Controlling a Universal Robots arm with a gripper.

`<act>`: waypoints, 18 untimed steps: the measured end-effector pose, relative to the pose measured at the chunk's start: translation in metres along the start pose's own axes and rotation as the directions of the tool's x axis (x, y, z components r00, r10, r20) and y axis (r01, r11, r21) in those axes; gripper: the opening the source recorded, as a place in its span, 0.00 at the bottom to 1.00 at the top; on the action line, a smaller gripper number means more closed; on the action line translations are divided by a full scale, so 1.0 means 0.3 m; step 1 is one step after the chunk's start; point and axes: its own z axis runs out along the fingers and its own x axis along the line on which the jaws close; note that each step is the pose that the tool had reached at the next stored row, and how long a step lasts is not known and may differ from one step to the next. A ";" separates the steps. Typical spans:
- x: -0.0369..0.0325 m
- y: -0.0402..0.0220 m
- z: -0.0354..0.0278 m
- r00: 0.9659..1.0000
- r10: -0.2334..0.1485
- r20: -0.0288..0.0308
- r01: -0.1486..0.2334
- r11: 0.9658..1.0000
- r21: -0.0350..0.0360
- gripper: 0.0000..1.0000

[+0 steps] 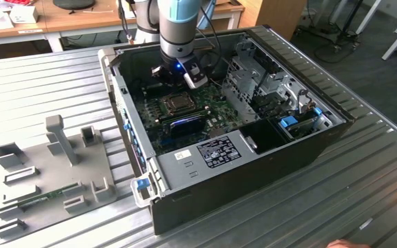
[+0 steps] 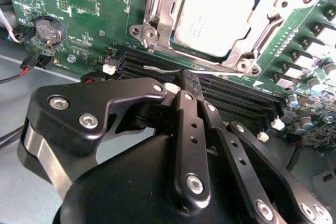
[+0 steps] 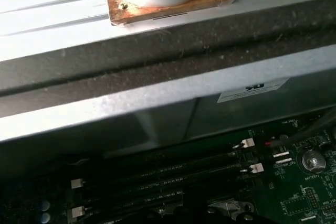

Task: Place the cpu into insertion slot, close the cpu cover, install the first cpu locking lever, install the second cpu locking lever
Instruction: 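Install the first cpu locking lever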

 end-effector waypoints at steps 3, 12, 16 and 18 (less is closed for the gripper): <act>-0.002 -0.001 0.003 1.000 0.000 0.000 0.000 1.000 0.000 0.11; -0.006 0.001 0.005 1.000 -0.002 0.000 0.002 1.000 0.000 0.11; -0.006 0.004 0.006 1.000 -0.002 -0.001 0.002 1.000 0.000 0.11; -0.006 0.005 0.007 1.000 -0.002 -0.001 0.002 1.000 0.000 0.11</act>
